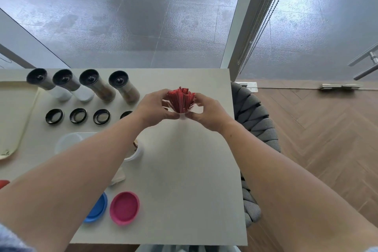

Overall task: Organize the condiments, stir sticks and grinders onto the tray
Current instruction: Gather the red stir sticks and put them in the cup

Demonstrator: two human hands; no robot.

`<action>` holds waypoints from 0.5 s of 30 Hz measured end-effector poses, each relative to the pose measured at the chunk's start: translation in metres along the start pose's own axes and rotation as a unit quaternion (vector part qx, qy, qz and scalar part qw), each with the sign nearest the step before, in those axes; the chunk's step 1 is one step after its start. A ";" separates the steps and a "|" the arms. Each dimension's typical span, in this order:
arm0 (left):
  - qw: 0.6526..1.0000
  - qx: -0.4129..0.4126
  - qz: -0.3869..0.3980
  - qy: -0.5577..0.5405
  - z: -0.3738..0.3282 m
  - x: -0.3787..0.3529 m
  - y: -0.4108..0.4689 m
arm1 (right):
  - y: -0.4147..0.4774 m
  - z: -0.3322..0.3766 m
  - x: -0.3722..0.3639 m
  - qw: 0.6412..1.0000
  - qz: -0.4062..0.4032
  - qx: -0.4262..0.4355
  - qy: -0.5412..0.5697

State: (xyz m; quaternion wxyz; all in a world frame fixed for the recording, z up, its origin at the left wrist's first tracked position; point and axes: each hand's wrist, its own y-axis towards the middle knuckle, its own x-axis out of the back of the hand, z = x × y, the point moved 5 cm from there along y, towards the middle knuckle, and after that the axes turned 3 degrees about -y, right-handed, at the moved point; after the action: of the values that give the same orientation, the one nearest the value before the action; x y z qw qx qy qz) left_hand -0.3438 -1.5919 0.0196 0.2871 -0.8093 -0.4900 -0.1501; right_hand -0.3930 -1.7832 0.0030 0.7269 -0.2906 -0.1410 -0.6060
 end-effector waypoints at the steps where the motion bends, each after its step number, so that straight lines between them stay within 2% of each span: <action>1: 1.000 -0.001 -0.002 0.001 -0.003 0.004 -0.005 | -0.002 0.005 0.001 1.000 -0.001 0.005 -0.003; 15: 0.997 -0.045 -0.057 0.029 -0.039 0.098 -0.102 | -0.038 0.126 -0.008 0.994 -0.001 0.112 -0.019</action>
State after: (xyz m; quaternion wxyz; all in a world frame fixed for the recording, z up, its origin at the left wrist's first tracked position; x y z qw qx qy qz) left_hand -0.3853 -1.5105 0.1346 0.2557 -0.7875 -0.5196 -0.2110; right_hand -0.4125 -1.7055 0.1079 0.7515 -0.2186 -0.2221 -0.5815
